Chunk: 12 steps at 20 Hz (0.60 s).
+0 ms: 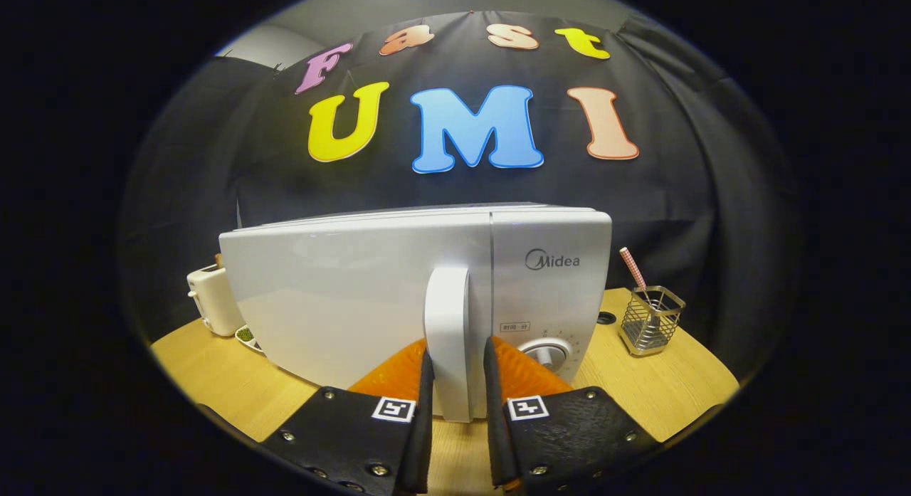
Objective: Open the microwave, put the food inside, and close the microwave door.
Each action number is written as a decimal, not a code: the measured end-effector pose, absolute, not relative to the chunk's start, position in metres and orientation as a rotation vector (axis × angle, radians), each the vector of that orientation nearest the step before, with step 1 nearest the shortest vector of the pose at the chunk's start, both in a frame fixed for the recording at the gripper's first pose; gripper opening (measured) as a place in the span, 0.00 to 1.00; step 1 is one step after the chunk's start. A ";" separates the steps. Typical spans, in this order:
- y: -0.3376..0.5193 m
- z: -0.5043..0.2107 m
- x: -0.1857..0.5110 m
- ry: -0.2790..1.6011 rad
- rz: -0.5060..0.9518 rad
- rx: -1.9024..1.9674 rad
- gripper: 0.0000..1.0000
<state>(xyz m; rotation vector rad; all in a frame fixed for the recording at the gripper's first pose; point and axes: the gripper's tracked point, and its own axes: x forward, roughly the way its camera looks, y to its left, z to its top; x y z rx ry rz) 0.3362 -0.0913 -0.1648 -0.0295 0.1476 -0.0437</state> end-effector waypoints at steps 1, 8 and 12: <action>-0.086 -0.165 0.326 0.142 -0.003 -0.017 0.33; -0.083 -0.166 0.341 0.188 0.015 -0.005 0.13; -0.082 -0.168 0.334 0.193 0.005 -0.019 0.08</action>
